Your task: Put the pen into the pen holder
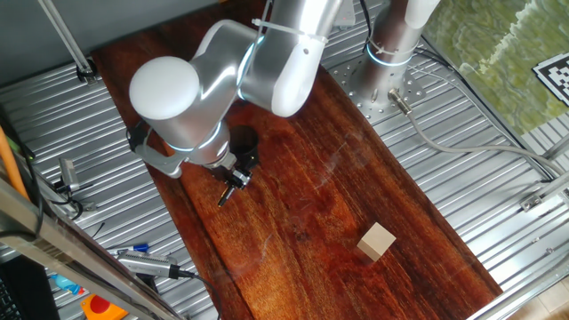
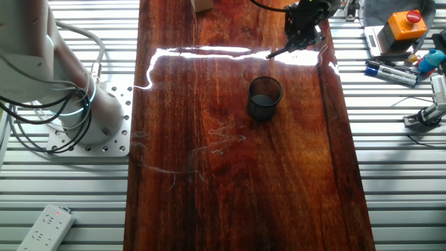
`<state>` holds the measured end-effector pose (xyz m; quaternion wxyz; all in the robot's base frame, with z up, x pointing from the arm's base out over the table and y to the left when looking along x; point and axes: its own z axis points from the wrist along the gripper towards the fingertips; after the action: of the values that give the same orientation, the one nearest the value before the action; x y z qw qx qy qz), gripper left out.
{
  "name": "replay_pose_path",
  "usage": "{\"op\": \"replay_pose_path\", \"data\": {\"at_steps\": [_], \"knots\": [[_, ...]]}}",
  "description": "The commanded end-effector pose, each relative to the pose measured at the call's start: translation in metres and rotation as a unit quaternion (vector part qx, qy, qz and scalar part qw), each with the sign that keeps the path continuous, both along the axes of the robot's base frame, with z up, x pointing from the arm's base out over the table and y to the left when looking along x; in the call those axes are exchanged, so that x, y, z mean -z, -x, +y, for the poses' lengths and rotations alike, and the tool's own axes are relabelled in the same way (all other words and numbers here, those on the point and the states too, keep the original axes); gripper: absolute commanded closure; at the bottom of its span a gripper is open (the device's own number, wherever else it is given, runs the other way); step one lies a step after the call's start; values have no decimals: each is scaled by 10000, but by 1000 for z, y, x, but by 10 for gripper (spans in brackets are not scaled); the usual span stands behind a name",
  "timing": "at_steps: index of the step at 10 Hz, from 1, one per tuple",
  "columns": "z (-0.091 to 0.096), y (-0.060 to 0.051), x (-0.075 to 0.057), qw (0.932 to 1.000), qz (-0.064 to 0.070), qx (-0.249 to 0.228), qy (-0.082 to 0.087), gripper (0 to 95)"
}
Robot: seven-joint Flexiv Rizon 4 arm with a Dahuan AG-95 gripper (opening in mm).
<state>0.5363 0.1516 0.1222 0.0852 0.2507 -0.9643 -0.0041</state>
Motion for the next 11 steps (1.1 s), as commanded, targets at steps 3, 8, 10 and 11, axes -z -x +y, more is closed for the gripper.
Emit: {"op": "replay_pose_path", "data": {"at_steps": [3,8,10,11], "knots": [[0,0,0,9999,-25,-157,-50,950],[0,0,0,9997,2,-240,28,950],[-2,1,-1,9996,36,-277,13,950],[-8,4,-5,9994,82,-341,38,950]]}}
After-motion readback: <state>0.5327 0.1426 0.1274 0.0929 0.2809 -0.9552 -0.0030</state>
